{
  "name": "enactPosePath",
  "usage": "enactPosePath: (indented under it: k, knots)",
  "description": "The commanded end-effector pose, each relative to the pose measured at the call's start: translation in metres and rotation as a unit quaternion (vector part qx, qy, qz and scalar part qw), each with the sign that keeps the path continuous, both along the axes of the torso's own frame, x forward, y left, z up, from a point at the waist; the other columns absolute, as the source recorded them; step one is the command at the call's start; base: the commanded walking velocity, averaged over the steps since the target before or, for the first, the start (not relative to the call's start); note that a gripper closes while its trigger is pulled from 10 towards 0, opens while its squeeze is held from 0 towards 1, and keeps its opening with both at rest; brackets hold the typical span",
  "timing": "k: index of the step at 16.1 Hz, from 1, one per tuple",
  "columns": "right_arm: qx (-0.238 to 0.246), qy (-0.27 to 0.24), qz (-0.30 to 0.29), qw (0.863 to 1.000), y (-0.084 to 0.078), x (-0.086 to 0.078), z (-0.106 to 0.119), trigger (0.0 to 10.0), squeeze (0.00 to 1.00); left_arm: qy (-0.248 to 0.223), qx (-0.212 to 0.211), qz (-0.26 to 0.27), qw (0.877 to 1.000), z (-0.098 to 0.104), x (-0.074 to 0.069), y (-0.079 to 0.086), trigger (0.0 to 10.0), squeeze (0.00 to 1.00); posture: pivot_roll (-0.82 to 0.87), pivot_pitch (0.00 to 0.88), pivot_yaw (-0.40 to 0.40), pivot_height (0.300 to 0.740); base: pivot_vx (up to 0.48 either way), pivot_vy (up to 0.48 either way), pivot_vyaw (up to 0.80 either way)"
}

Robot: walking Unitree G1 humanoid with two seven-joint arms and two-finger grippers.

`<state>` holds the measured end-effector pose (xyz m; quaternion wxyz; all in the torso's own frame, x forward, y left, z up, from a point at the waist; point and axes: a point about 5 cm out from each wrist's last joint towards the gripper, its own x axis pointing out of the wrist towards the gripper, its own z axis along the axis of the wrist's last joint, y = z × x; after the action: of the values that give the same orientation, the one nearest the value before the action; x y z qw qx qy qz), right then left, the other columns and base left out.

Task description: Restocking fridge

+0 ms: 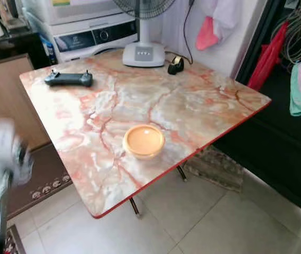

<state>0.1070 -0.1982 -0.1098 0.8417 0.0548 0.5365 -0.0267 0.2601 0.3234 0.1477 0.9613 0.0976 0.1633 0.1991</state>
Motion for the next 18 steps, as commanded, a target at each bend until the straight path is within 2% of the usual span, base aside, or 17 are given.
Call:
enactPosePath:
  k: [1,3,4,5,6,7,8,9,10,12,13,14,15,16,18]
  knots:
    - [0.002,0.0,0.005,1.0,0.004,0.001,0.0,10.0,0.0,0.012,-0.025,0.022,0.999,-0.023,-0.011,0.01,10.0,0.0,0.25,0.0,-0.058,0.74,0.0,0.0,0.0]
    - [0.003,0.0,0.011,1.0,0.007,0.002,-0.001,10.0,0.0,0.056,-0.052,0.056,0.996,-0.068,-0.034,0.022,10.0,0.0,0.25,0.0,-0.087,0.74,0.0,0.0,0.0]
    - [0.004,0.0,0.014,1.0,0.009,0.003,-0.001,10.0,0.0,0.056,-0.07,0.065,0.994,-0.082,-0.042,0.026,10.0,0.0,0.25,0.0,-0.091,0.74,0.0,0.0,0.0]
    - [0.003,0.0,0.017,1.0,0.009,0.004,0.0,10.0,0.0,0.086,-0.052,0.061,0.993,-0.1,-0.051,0.026,10.0,0.0,0.25,0.0,-0.092,0.74,0.0,0.0,0.0]
    - [-0.001,-0.004,0.015,1.0,0.008,0.006,0.001,10.0,0.0,0.124,-0.035,0.027,0.991,-0.126,-0.06,0.016,10.0,0.0,0.25,0.0,-0.073,0.74,0.0,0.0,0.0]
    - [-0.005,-0.007,0.008,1.0,0.005,0.008,0.001,10.0,0.0,0.157,-0.023,0.007,0.987,-0.142,-0.065,0.008,10.0,0.0,0.24,0.0,-0.06,0.74,0.0,0.0,0.0]
    - [-0.006,-0.007,0.006,1.0,0.004,0.008,0.001,10.0,0.0,0.165,-0.022,0.003,0.986,-0.147,-0.066,0.005,10.0,0.0,0.23,0.0,-0.056,0.74,0.0,0.0,0.0]
    - [-0.007,-0.012,-0.009,1.0,0.0,0.01,0.002,10.0,0.0,0.192,-0.019,-0.024,0.981,-0.163,-0.069,-0.008,10.0,0.0,0.18,0.0,-0.035,0.74,0.0,0.0,0.0]
    - [-0.004,-0.023,-0.037,0.999,-0.006,0.012,0.004,10.0,0.0,0.228,-0.02,-0.071,0.971,-0.184,-0.073,-0.031,10.0,0.0,0.15,0.0,-0.022,0.74,0.0,0.0,0.0]
    - [-0.004,-0.026,-0.044,0.999,-0.008,0.012,0.005,10.0,0.0,0.233,-0.014,-0.084,0.969,-0.19,-0.074,-0.036,10.0,0.0,0.15,0.0,-0.022,0.74,0.0,0.0,0.0]
    - [-0.012,-0.023,-0.053,0.998,-0.015,0.011,0.005,10.0,0.0,0.242,-0.031,-0.08,0.966,-0.2,-0.076,-0.047,10.0,0.0,0.08,0.0,-0.011,0.74,0.0,0.0,0.0]
    - [-0.025,-0.02,-0.068,0.997,-0.026,0.009,0.007,10.0,0.0,0.256,-0.069,-0.064,0.962,-0.212,-0.081,-0.066,10.0,0.0,0.06,0.0,-0.001,0.74,0.0,0.0,0.0]
    - [-0.029,-0.02,-0.075,0.997,-0.03,0.009,0.008,10.0,0.0,0.258,-0.085,-0.056,0.961,-0.215,-0.082,-0.072,10.0,0.0,0.05,0.0,0.001,0.74,0.0,0.0,0.0]
    - [-0.036,-0.019,-0.084,0.996,-0.036,0.007,0.009,10.0,0.0,0.267,-0.083,-0.077,0.957,-0.219,-0.082,-0.083,10.0,0.0,0.02,0.0,0.012,0.74,0.0,0.0,0.0]
    - [-0.042,-0.019,-0.086,0.995,-0.04,0.006,0.009,10.0,0.0,0.278,-0.074,-0.108,0.952,-0.222,-0.082,-0.092,10.0,0.0,0.02,0.0,0.006,0.74,0.0,0.0,0.0]
